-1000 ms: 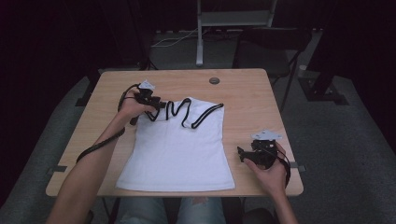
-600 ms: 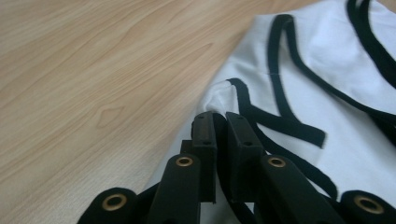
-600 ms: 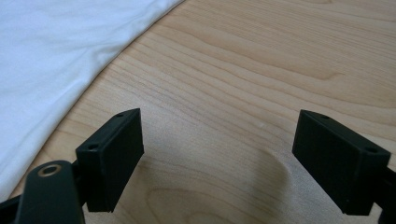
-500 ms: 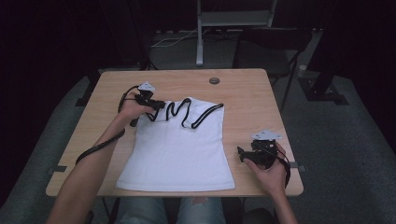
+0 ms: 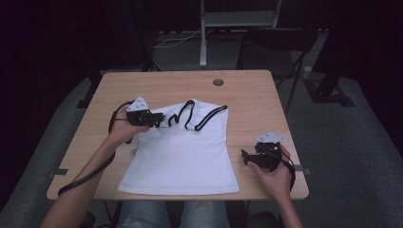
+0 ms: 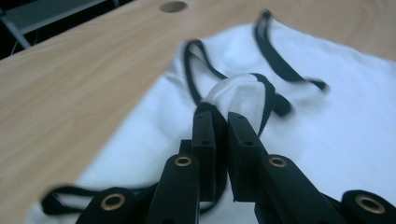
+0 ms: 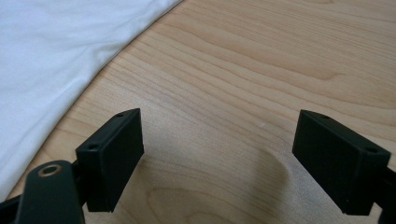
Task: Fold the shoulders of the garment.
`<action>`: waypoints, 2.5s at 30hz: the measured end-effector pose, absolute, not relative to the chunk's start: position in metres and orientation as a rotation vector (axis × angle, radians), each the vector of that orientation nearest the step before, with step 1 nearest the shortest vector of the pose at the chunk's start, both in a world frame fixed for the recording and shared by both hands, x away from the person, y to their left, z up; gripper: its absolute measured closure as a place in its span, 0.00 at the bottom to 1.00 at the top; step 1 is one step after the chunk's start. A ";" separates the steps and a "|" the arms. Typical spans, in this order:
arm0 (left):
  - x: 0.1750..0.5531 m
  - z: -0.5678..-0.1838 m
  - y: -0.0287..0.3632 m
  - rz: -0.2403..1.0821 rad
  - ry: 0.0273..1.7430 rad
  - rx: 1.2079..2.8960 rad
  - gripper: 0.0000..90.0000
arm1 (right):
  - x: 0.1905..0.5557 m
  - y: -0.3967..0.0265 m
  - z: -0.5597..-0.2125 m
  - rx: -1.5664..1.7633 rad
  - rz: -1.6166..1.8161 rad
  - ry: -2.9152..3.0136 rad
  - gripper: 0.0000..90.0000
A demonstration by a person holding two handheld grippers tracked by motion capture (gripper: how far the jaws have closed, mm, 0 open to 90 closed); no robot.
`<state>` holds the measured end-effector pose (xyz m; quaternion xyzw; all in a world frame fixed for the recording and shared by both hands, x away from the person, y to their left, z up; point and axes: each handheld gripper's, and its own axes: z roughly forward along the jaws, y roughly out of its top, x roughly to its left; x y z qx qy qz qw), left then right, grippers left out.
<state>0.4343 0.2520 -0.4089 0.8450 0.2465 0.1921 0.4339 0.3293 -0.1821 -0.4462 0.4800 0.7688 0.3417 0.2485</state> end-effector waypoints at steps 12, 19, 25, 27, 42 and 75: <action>0.399 -0.418 0.269 0.488 0.532 2.247 0.59 | 0.336 -0.166 -0.436 1.237 0.936 2.146 0.18; 0.403 -0.403 0.254 0.532 0.489 2.235 0.49 | 0.358 -0.129 -0.413 1.106 0.963 2.222 0.24; 0.415 -0.406 0.230 0.515 0.461 2.255 0.48 | 0.394 -0.089 -0.404 1.011 0.960 2.316 0.33; 0.418 -0.408 0.224 0.516 0.444 2.272 0.48 | 0.405 -0.076 -0.404 0.985 0.949 2.348 0.38; 0.424 -0.425 0.207 0.480 0.387 2.384 0.60 | 0.434 -0.011 -0.421 0.788 0.854 2.527 0.86; 0.420 -0.410 0.219 0.461 0.484 2.229 0.57 | 0.415 -0.035 -0.410 0.760 1.034 2.628 0.60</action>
